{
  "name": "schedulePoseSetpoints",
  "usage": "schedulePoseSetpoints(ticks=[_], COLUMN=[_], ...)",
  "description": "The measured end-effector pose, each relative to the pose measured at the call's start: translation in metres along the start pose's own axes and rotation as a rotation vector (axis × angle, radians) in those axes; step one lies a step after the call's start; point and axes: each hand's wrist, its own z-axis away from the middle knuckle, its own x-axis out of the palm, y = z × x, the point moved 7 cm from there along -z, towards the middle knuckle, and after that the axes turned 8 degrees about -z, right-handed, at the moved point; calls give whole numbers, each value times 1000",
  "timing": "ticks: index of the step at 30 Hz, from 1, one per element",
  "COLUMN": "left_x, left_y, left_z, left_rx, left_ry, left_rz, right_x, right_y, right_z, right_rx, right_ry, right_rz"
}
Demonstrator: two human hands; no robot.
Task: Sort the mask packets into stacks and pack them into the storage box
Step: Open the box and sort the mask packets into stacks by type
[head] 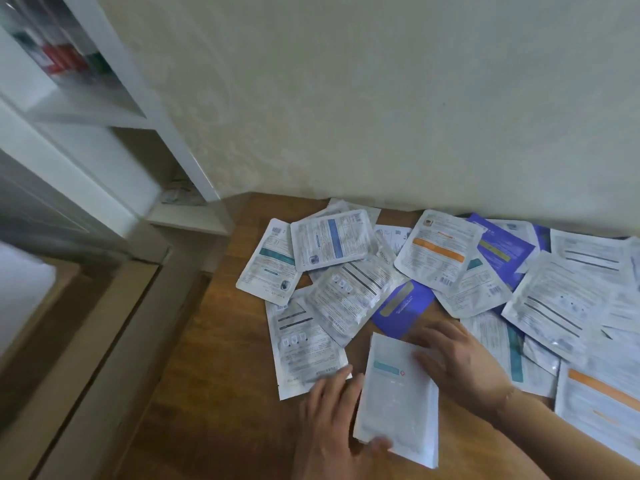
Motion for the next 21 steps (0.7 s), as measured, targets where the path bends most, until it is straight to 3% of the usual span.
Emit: schedulePoseSetpoints(ticks=[3, 8, 9, 12, 15, 17, 19, 21], left_x=[-18, -38, -42, -53, -38, -24, -18, -12], left_y=[-22, -62, -71, -87, -92, -96, -104, -123], left_z=[-33, -82, -90, -124, -159, -172, -174, -166], left_rx=[-153, -362, -379, -294, -171, -94, -48, -50], left_ry=[119, 166, 168, 157, -104, -235, -288, -289], left_rz=[33, 178, 197, 90, -165, -258, -329, -390], right_x=[-7, 49, 62, 93, 111, 105, 79, 45], right_y=[-11, -45, -57, -99, -118, -126, -123, -98], right_z=[-37, -107, -108, -95, -82, -79, -81, -92], right_rx=[-36, 192, 189, 56, -9, -125, -279, -274], right_ry=[56, -265, -265, -230, -293, -255, -73, 127], right_rz=[78, 142, 135, 216, 197, 135, -38, -142])
